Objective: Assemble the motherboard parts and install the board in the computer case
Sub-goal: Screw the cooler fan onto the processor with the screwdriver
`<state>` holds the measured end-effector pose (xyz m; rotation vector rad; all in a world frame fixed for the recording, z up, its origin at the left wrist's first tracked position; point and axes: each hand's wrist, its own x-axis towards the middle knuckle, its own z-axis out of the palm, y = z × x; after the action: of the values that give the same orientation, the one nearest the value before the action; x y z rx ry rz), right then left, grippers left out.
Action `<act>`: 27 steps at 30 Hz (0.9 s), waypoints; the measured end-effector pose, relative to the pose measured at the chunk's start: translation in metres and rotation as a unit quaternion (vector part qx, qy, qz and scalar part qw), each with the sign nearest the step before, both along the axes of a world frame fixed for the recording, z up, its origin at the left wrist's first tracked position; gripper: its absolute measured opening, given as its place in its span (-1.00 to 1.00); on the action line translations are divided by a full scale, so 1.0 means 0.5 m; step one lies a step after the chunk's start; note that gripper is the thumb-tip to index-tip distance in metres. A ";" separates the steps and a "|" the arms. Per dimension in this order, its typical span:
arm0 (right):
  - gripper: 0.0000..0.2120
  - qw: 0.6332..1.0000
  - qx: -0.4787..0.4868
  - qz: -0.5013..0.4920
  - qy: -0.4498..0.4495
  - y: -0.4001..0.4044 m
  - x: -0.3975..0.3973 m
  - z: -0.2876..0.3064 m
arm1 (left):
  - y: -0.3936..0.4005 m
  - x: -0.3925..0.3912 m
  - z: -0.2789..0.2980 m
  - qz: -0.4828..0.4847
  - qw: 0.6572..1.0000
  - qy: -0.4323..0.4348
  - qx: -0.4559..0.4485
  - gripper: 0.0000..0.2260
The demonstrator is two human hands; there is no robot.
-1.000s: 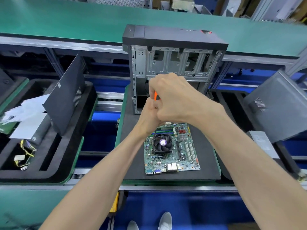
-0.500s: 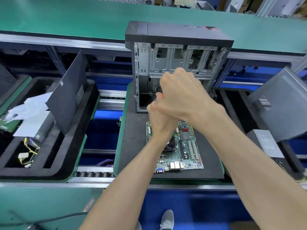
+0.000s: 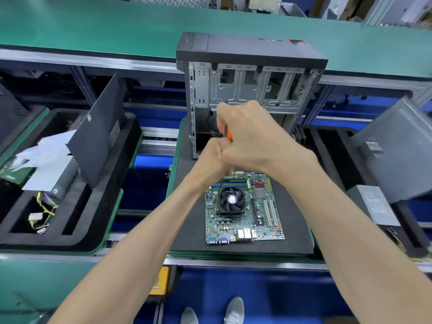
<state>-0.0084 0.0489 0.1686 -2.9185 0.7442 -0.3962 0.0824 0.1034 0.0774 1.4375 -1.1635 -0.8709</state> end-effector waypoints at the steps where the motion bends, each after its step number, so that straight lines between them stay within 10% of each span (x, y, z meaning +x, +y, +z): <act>1: -0.80 1.000 0.010 0.004 -0.010 -0.005 -0.005 -0.002 | 0.000 0.005 -0.006 -0.019 1.000 -0.002 0.003 -0.67; 10: -0.85 0.993 -0.017 -0.023 -0.119 -0.071 -0.057 0.040 | -0.033 0.032 -0.075 -0.095 0.994 0.032 -0.030 -0.83; 22: -0.83 0.993 -0.031 -0.081 -0.079 -0.145 -0.109 0.005 | -0.160 -0.014 -0.219 -0.200 0.934 -0.271 0.122 -0.84; 27: -0.85 0.992 -0.015 -0.081 -0.098 -0.155 -0.112 -0.009 | -0.161 0.002 -0.258 -0.222 0.922 -0.272 0.165 -0.80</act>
<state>-0.0646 -0.0285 0.1643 -2.8005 0.9551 -0.7025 0.0836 0.0229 -0.0519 1.7907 -1.8843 -1.0459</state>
